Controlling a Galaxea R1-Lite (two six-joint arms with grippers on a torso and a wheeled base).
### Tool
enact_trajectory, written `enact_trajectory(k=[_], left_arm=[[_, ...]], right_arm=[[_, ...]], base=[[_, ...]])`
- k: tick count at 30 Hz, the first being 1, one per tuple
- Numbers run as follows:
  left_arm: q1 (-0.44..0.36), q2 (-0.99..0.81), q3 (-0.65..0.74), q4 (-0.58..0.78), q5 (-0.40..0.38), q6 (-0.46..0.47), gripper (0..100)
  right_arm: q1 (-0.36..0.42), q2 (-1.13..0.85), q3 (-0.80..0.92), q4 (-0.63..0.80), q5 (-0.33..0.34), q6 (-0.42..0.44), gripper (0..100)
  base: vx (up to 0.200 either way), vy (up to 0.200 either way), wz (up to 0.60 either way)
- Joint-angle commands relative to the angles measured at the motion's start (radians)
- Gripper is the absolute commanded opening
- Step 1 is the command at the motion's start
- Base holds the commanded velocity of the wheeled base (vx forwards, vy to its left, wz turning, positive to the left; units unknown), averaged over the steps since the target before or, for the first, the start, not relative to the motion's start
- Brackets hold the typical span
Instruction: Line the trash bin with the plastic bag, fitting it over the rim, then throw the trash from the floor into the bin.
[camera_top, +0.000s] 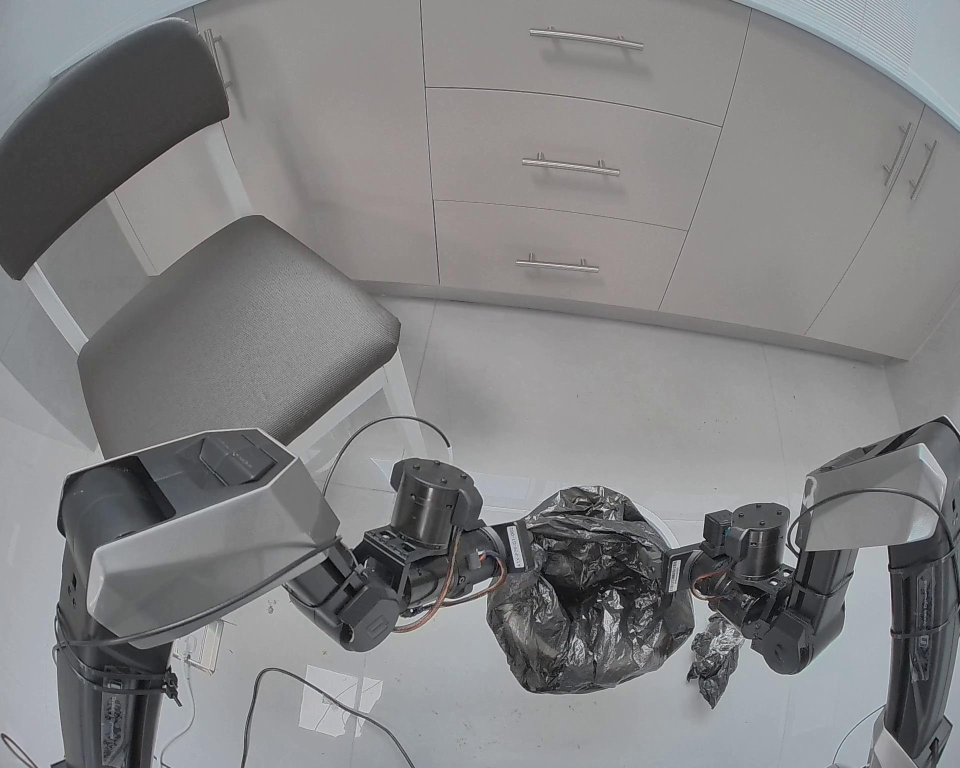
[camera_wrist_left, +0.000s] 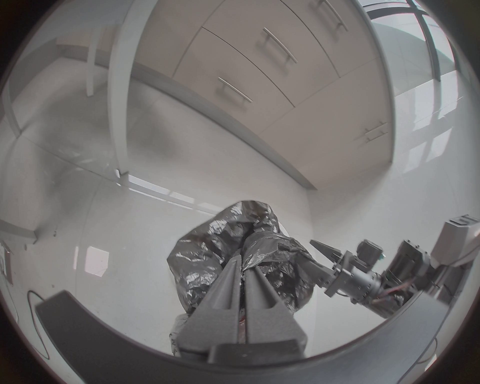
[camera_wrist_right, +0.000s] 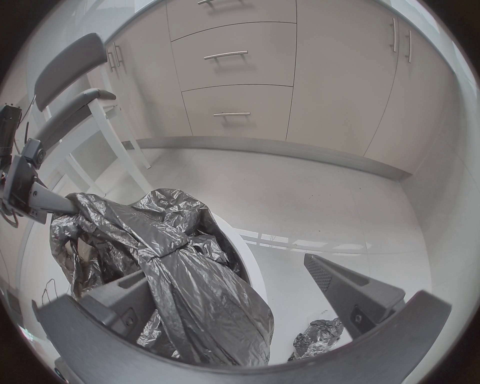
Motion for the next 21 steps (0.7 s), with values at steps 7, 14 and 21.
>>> enact_trajectory(k=[7, 14, 21], left_arm=[[-0.012, -0.059, -0.118, 0.132, 0.052, 0.004, 0], [-0.009, -0.076, -0.178, 0.230, 0.124, 0.062, 0], [-0.012, -0.070, -0.271, 0.349, 0.190, 0.093, 0]], right_arm=[[-0.008, 0.012, -0.064, -0.018, -0.041, 0.030, 100], [-0.017, 0.014, -0.114, -0.018, -0.056, 0.030, 100], [-0.045, 0.042, -0.180, -0.016, -0.056, 0.030, 100]], base=[[0.000, 0.000, 0.00], [0.000, 0.000, 0.00], [0.000, 0.000, 0.00]])
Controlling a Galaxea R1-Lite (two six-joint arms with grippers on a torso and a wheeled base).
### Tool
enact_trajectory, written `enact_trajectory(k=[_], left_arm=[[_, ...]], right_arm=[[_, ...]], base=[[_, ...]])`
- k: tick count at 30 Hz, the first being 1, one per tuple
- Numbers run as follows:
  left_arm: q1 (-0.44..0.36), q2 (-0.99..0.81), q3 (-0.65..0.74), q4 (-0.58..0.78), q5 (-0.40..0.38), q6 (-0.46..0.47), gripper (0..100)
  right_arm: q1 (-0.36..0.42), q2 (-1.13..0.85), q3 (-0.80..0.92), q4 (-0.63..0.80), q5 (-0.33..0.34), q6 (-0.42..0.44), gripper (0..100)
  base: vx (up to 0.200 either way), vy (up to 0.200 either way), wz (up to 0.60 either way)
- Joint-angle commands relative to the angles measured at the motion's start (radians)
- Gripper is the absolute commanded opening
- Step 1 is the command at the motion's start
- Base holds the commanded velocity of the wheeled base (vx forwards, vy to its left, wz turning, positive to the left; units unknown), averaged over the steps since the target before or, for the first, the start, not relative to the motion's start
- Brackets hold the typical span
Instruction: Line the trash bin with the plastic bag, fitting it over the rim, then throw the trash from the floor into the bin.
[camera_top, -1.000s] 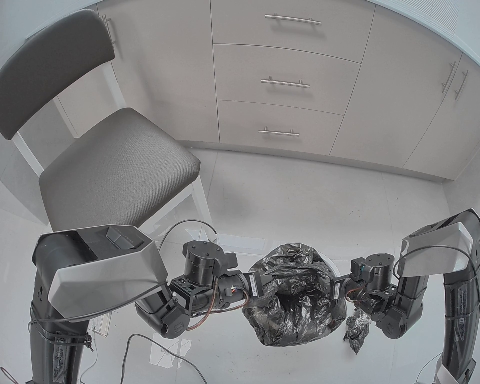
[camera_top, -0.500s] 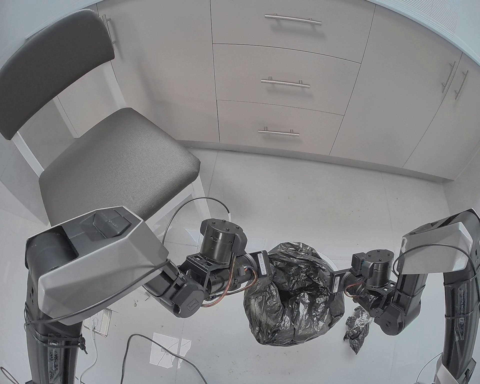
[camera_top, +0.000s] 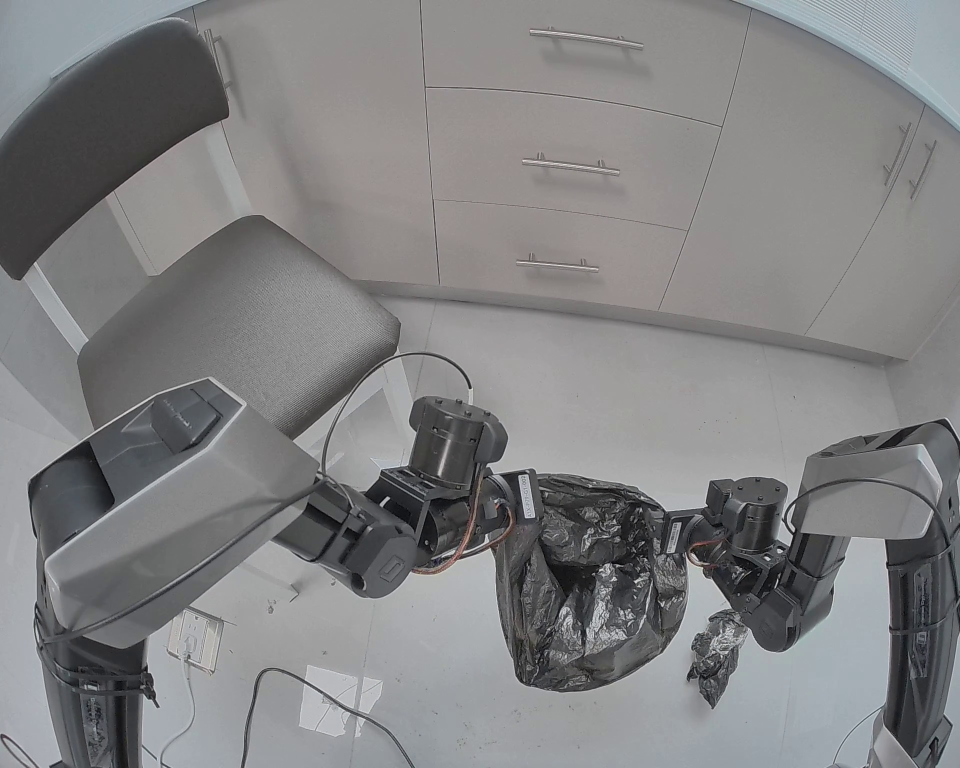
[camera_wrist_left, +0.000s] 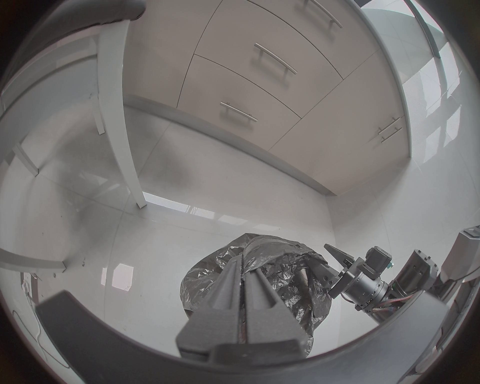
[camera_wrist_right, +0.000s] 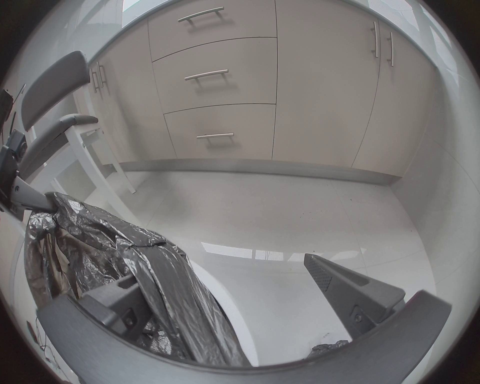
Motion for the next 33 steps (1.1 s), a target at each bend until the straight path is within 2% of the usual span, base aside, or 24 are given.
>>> enact_trajectory(k=[1, 7, 12, 33], left_arm=[[-0.002, -0.001, -0.059, 0.037, 0.014, 0.012, 0], [-0.002, 0.041, -0.082, 0.045, 0.014, 0.068, 0], [-0.004, 0.092, -0.147, 0.056, 0.014, 0.075, 0], [0.015, 0.156, -0.211, 0.076, 0.016, 0.107, 0]], right_arm=[[-0.016, 0.023, -0.042, -0.012, 0.000, 0.000, 100], [-0.024, 0.018, -0.053, -0.003, 0.000, 0.000, 100], [-0.034, 0.017, -0.051, -0.003, 0.000, 0.000, 100], [-0.053, 0.032, -0.068, -0.009, -0.001, 0.001, 100]], base=[[0.000, 0.000, 0.00], [0.000, 0.000, 0.00], [0.000, 0.000, 0.00], [0.000, 0.000, 0.00]])
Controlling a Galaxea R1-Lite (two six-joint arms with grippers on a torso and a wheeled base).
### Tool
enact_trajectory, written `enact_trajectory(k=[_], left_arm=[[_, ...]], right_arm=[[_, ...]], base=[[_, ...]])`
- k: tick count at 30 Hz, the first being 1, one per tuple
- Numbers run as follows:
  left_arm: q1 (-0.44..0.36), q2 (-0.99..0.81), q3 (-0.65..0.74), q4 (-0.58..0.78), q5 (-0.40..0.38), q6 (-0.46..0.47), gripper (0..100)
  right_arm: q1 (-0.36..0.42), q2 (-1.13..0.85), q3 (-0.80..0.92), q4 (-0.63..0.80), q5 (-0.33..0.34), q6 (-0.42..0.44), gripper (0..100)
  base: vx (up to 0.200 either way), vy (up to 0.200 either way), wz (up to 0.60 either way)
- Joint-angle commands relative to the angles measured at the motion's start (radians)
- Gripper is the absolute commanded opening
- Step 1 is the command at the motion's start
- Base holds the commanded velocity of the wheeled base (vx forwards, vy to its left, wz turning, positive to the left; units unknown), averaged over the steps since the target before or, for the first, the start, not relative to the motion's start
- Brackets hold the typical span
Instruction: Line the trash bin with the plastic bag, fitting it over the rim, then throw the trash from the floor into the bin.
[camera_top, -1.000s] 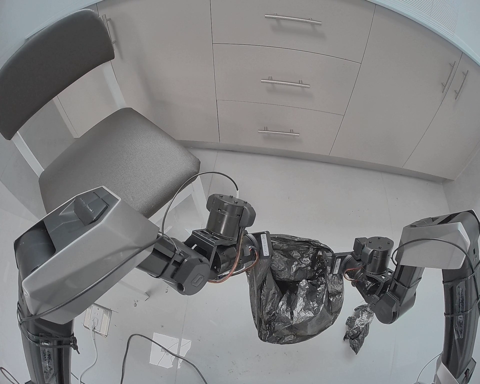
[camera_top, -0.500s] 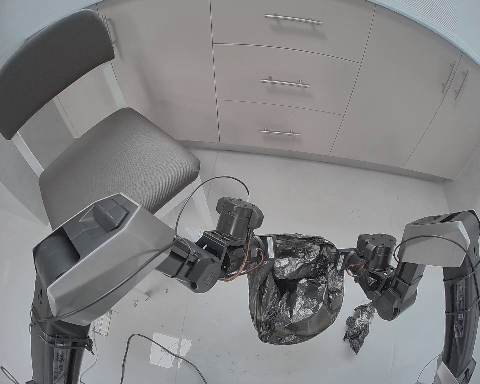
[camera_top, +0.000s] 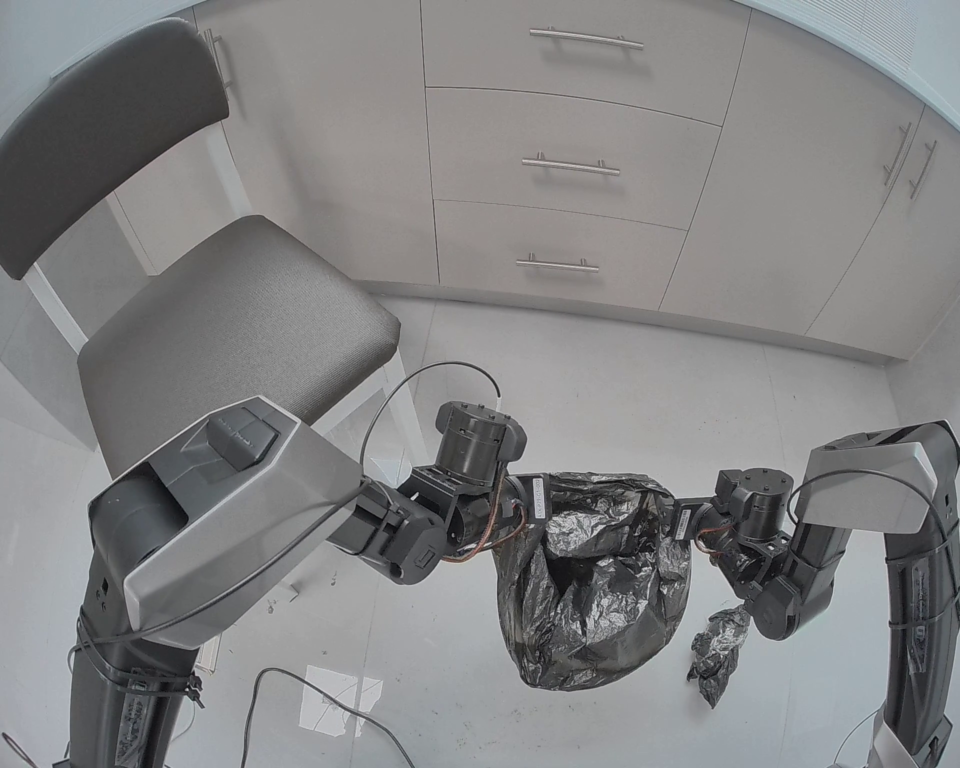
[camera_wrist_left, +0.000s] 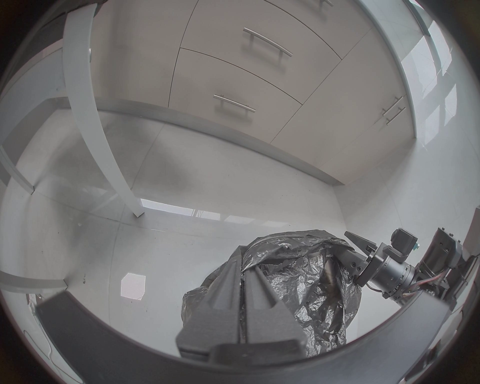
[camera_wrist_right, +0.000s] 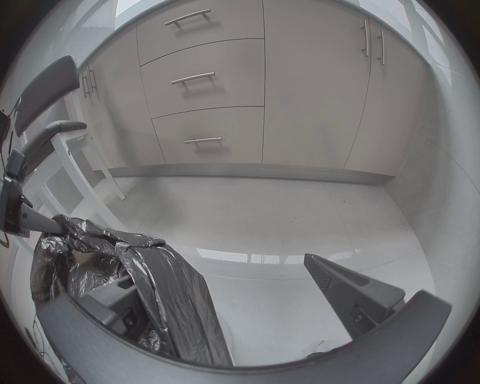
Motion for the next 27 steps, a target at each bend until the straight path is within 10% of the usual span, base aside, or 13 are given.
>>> enact_trajectory(k=[1, 27], left_arm=[[0.005, 0.024, -0.022, 0.001, 0.000, 0.016, 0], [0.028, 0.093, -0.052, 0.024, -0.007, 0.024, 0]], right_arm=[[-0.004, 0.008, -0.011, -0.010, -0.005, 0.000, 100], [-0.029, 0.042, -0.023, -0.012, -0.005, -0.008, 100]], base=[[0.000, 0.000, 0.00], [0.000, 0.000, 0.00]])
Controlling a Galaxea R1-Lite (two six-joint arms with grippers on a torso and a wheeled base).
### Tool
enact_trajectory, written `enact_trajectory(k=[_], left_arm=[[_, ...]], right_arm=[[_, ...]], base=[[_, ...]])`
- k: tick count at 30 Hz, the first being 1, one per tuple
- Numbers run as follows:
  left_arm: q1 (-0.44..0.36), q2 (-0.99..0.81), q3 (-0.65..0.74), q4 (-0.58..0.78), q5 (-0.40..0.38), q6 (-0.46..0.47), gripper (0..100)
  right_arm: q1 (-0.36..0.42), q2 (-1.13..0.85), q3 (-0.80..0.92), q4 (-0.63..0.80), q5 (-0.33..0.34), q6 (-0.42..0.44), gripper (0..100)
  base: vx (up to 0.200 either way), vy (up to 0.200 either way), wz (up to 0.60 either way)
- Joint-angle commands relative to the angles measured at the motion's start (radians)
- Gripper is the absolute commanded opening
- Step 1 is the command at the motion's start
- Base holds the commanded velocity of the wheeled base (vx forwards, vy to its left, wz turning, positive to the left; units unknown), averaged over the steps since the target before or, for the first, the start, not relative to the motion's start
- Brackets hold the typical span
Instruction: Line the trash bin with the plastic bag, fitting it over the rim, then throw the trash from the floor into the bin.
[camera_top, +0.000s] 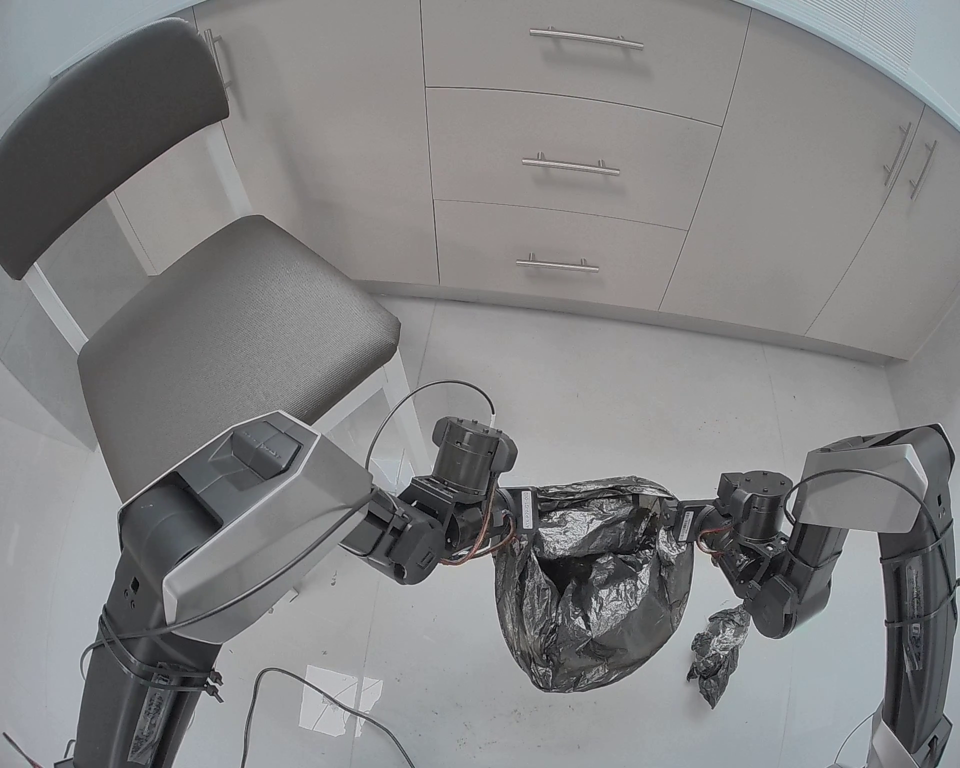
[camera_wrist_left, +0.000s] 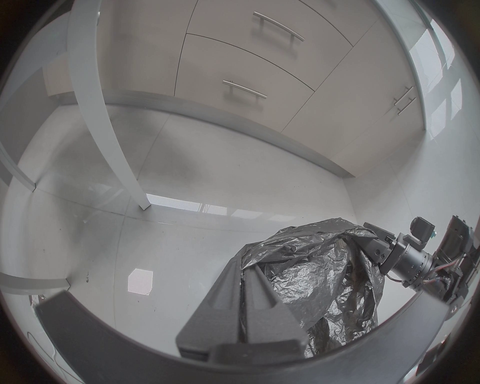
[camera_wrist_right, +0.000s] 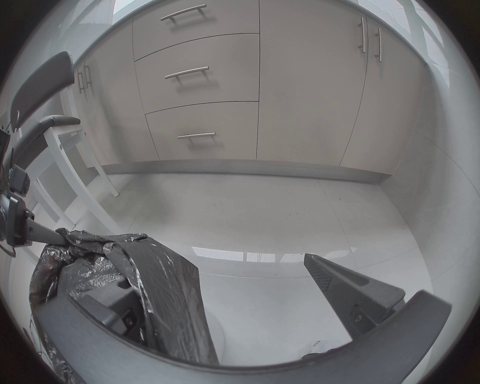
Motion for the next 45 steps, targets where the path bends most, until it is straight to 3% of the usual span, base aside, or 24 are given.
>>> enact_trajectory(k=[1, 25, 37, 45], left_arm=[[-0.011, 0.015, 0.003, -0.003, -0.003, -0.001, 0], [-0.037, 0.072, 0.006, -0.009, -0.006, -0.012, 0], [-0.049, 0.074, 0.011, -0.009, -0.006, -0.014, 0], [-0.101, 0.046, 0.069, -0.020, -0.003, -0.023, 0]], right_arm=[[-0.006, 0.011, 0.000, -0.012, 0.004, 0.000, 100], [-0.039, 0.081, -0.036, -0.002, 0.014, 0.000, 100], [-0.041, 0.080, -0.015, 0.002, 0.069, 0.000, 100], [-0.042, 0.078, 0.013, 0.004, 0.104, 0.004, 100]], base=[[0.000, 0.000, 0.00], [0.000, 0.000, 0.00], [0.000, 0.000, 0.00], [0.000, 0.000, 0.00]])
